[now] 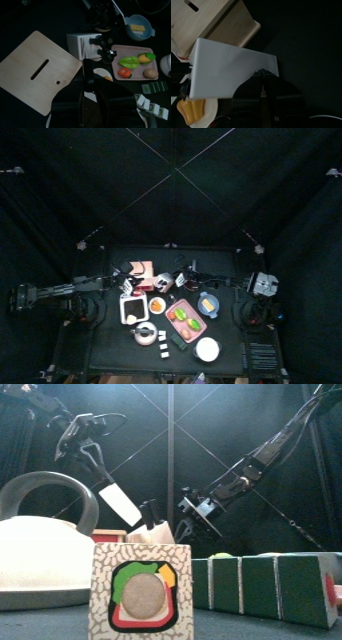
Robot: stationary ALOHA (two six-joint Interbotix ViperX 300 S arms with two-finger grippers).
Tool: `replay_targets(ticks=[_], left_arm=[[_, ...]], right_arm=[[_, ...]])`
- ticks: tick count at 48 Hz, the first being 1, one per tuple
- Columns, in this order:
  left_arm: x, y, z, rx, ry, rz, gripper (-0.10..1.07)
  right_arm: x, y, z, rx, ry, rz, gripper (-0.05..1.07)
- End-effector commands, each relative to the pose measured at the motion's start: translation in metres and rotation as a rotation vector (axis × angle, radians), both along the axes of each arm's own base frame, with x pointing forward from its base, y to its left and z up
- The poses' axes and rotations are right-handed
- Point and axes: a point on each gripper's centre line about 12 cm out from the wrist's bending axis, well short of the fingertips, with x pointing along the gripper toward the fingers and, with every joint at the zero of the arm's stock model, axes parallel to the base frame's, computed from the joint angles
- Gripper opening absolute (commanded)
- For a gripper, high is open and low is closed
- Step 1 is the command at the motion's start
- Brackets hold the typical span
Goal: Put cleaver back in holder
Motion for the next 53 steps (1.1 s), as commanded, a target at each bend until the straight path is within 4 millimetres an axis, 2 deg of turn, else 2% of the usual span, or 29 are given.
replay_targets(ticks=[1,25,53], left_arm=[[0.005,0.002,0.005,0.007,-0.010,0.001,0.54],[0.009,0.003,0.004,0.006,-0.012,-0.002,0.54],[0.023,0.011,-0.001,0.000,0.019,0.011,0.54]], right_arm=[[0.004,-0.004,0.015,-0.021,-0.037,-0.003,0.37],[0.005,-0.005,0.010,-0.016,-0.026,-0.003,0.37],[0.008,-0.001,0.006,-0.011,-0.020,0.006,0.37]])
